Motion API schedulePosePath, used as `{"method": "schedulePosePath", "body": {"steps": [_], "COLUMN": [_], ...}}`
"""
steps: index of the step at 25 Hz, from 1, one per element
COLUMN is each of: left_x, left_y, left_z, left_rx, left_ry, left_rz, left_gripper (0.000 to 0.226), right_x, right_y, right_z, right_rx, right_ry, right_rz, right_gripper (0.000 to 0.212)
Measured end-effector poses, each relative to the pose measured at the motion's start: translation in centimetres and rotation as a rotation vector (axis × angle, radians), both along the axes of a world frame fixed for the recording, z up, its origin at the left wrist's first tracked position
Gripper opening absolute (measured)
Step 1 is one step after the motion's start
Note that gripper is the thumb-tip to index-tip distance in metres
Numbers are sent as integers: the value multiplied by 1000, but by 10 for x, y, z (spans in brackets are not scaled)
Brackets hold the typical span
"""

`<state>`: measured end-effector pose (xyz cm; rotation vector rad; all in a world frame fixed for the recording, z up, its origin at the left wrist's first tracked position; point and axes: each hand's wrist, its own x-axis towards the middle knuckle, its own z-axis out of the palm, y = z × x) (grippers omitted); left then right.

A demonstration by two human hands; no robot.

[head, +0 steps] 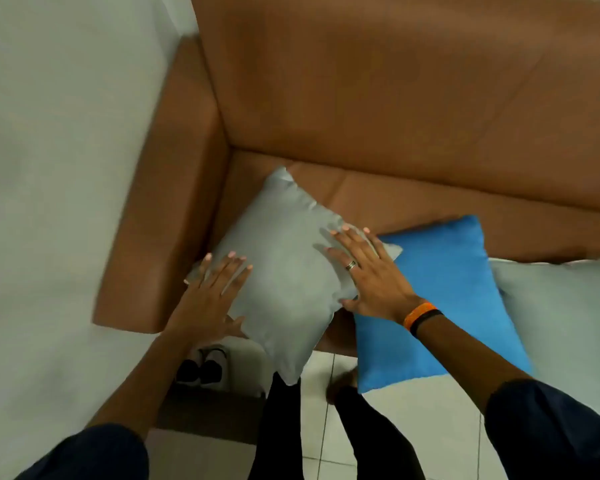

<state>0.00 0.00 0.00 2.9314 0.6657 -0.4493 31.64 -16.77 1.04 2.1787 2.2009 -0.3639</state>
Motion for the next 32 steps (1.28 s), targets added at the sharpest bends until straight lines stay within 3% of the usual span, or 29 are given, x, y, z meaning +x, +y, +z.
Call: {"method": "schedulePosePath", "body": {"steps": [4, 6, 8, 10, 12, 15, 17, 19, 20, 21, 22, 23, 25, 26, 27, 28, 29, 30, 32], "left_x": [-28, -21, -11, -17, -17, -13, -6, 19, 43, 56, 73, 92, 127, 146, 158, 157, 159, 162, 169], "left_y": [-11, -8, 1, 8, 16, 24, 32, 48, 59, 70, 89, 111, 146, 161, 175, 191, 209, 226, 247], "left_z": [-87, -126, -149, -177, -192, -182, -156, -111, -84, -58, -28, -10, 7, 23, 39, 50, 59, 62, 57], "left_rx": [-74, -85, -89, -135, -163, -194, -300, -387, -381, -450, -572, -735, -509, -344, -330, -383, -432, -494, -542], "left_ry": [154, 175, 139, 140, 30, -278, -439, -325, -198, -14, 50, -88, -84, -223, -465, -584, -636, -622, -537], "left_rz": [-39, -34, -11, -6, 37, 135, 150, 399, 676, 962, 1228, 1350, 1506, 1510, 1381, 1222, 1068, 894, 627], "left_gripper": [123, 144, 149, 141, 127, 79, 76, 68, 60, 58, 61, 65, 56, 53, 45, 38, 64, 75, 85], "right_x": [-27, -28, -24, -24, -28, -31, -24, -10, -1, 8, 19, 30, 60, 79, 95, 112, 125, 136, 148], "right_y": [-3, 3, 9, 13, 15, 18, 27, 41, 48, 56, 66, 76, 99, 111, 126, 140, 156, 169, 191], "right_z": [-90, -130, -150, -177, -187, -170, -137, -90, -66, -39, -12, 14, 59, 74, 85, 92, 93, 89, 68], "right_rx": [-103, -82, -50, -15, 41, 181, 246, 252, 250, 246, 245, 244, 225, 192, 137, 68, 15, -20, -68], "right_ry": [-40, -54, -114, -134, -146, -55, 67, 177, 224, 273, 310, 334, 342, 343, 351, 410, 507, 640, 817], "right_rz": [116, 82, 74, 54, 29, -32, -72, -142, -204, -269, -320, -368, -475, -518, -545, -558, -571, -578, -621], "right_gripper": [114, 110, 99, 85, 75, 51, 41, 39, 41, 42, 42, 41, 35, 38, 46, 48, 44, 38, 57]}}
